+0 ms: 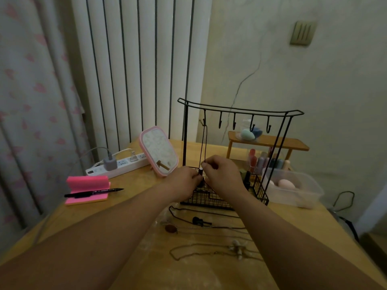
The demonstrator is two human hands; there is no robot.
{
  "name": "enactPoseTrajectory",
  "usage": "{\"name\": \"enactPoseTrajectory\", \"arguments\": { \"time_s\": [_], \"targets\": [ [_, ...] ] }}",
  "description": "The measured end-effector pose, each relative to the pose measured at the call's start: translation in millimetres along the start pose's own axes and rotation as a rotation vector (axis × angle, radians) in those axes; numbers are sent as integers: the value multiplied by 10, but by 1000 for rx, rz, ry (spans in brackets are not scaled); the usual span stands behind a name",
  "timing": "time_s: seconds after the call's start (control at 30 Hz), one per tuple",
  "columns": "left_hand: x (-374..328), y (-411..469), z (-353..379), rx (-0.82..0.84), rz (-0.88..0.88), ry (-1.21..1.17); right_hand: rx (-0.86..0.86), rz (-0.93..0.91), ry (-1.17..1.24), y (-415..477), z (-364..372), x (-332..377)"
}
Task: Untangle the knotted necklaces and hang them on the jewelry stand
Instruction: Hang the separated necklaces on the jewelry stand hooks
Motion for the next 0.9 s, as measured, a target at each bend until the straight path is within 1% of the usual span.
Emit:
{"name": "enactPoseTrajectory", "arguments": {
  "time_s": [0.17, 0.23, 0.4, 0.47, 0.53, 0.6, 0.67, 0.73, 0.9],
  "targets": [
    [-8, 34, -3, 35, 48, 163, 30, 2, 50, -13, 45, 54],
    [-7, 38, -29, 27, 61, 167, 45, 13, 64, -25, 37, 41],
    [55, 8, -159, -49, 55, 59, 65, 93, 63, -19, -104, -91],
    [57, -5, -215, -87, 50, -36, 94, 67, -13, 7, -203, -156],
    [38, -2, -255, -120, 69, -117, 180, 63, -47, 33, -235, -224],
    [8, 4, -272, -127, 87, -152, 279, 54, -79, 6, -213, -228],
    [-19, 6, -275, -126, 104, -154, 345, -3, -146, -22, -156, -248],
    [-32, 7, -262, -130, 107, -167, 371, -39, -183, -49, -106, -232],
    [-66, 1, -225, -139, 112, -210, 386, -56, -190, -119, 1, -175]
  ]
}}
Point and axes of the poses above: each hand's wrist, its own y-axis towards the middle knuckle, its own z-axis out of the palm, x = y × z, the point moved 1 cm from there along y, towards the middle knuckle, and after that the axes turned 15 degrees about -x, right-handed, at the moved point
